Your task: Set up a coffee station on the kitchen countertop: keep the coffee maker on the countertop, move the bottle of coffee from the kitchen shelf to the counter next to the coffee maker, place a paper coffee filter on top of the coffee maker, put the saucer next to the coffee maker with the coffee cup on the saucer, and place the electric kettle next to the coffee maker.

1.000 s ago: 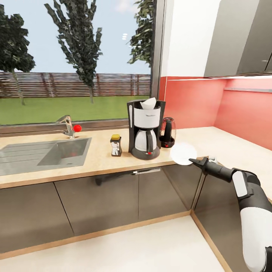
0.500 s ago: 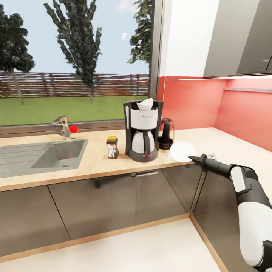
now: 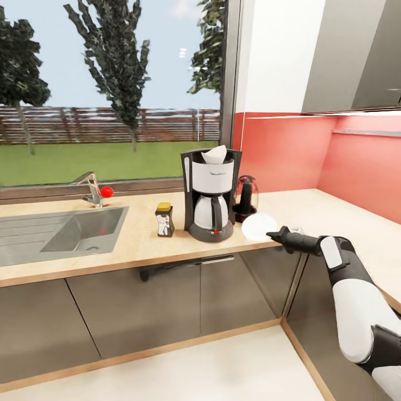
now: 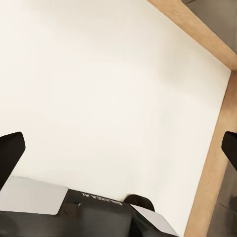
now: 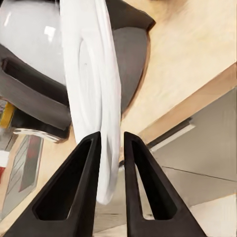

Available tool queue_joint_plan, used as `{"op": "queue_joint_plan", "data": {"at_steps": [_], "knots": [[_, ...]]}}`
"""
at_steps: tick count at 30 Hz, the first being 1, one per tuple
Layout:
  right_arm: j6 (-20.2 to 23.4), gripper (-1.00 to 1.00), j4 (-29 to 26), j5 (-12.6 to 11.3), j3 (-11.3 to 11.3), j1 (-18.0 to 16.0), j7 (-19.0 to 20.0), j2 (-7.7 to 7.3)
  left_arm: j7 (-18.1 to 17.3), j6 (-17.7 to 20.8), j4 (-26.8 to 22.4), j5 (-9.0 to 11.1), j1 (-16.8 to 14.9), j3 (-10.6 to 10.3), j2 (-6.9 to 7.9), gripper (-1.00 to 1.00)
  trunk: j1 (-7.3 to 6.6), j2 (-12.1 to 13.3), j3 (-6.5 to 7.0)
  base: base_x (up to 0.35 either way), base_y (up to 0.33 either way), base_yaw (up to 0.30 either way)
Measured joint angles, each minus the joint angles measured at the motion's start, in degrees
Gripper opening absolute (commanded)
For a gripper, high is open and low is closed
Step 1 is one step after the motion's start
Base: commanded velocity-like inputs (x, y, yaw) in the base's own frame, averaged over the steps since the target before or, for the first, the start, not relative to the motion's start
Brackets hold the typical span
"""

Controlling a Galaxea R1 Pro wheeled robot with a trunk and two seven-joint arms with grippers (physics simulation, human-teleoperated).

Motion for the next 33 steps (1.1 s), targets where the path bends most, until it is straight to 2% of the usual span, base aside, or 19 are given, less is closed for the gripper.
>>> {"op": "queue_joint_plan", "data": {"at_steps": [2, 6, 7, 13, 15, 17, 22, 25, 27, 33], "knots": [[0.0, -1.00, 3.4, 0.0, 0.0, -1.6, -2.0, 0.25, 0.0, 0.0, 0.0, 0.0, 0.0, 0.0, 0.00, 1.00, 0.00, 0.0, 0.00, 0.000, 0.000, 0.000], [0.0, -1.00, 6.4, -0.2, 0.0, -3.3, -4.2, 0.31, 0.0, 0.0, 0.0, 0.0, 0.0, 0.0, -0.02, 1.00, 0.00, 0.0, 0.00, 0.000, 0.000, 0.000], [-0.1, -1.00, 8.7, -0.2, -0.1, -4.4, -5.0, 0.32, 0.0, 0.0, 0.0, 0.0, 0.0, 0.0, -0.07, 1.00, 0.00, 0.0, 0.00, 0.000, 0.000, 0.000], [-0.1, -1.00, 10.6, -0.6, -0.3, -5.6, -7.9, 0.28, 0.0, 0.0, 0.0, 0.0, 0.0, 0.0, -0.09, 1.00, 0.00, 0.0, 0.00, 0.000, 0.000, 0.000], [-0.1, -1.00, 10.8, -1.8, -0.4, -5.8, -9.6, 0.26, 0.0, 0.0, 0.0, 0.0, 0.0, 0.0, -0.09, 1.00, 0.00, 0.0, 0.00, 0.019, 0.000, 0.000], [-0.1, -1.00, 10.9, -4.3, -0.4, -5.9, -11.7, 0.24, 0.0, 0.0, 0.0, 0.0, 0.0, 0.0, -0.09, 1.00, -0.01, 0.0, 0.00, 0.118, 0.000, 0.000], [-0.2, -1.00, 10.9, -13.5, -0.4, -6.0, -19.8, 0.13, 0.0, 0.0, 0.0, 0.0, 0.0, 0.0, -0.09, 1.00, -0.01, 0.0, 0.00, 0.106, 0.000, 0.000], [-0.2, -1.00, 10.9, -17.2, -0.4, -6.0, -22.8, 0.08, 0.0, 0.0, 0.0, 0.0, 0.0, 0.0, -0.09, 1.00, 0.00, 0.0, 0.00, 0.024, 0.000, 0.000], [-0.2, -1.00, 11.0, -18.6, -0.3, -5.9, -24.0, 0.15, 0.0, 0.0, 0.0, 0.0, 0.0, 0.0, -0.09, 1.00, -0.01, 0.0, 0.00, 0.069, 0.000, 0.000], [-0.2, -1.00, 14.2, -18.9, -0.2, -5.9, -24.3, 0.21, 0.0, 0.0, 0.0, 0.0, 0.0, 0.0, -0.09, 1.00, 0.00, 0.0, 0.00, 0.034, 0.000, 0.000]]}}
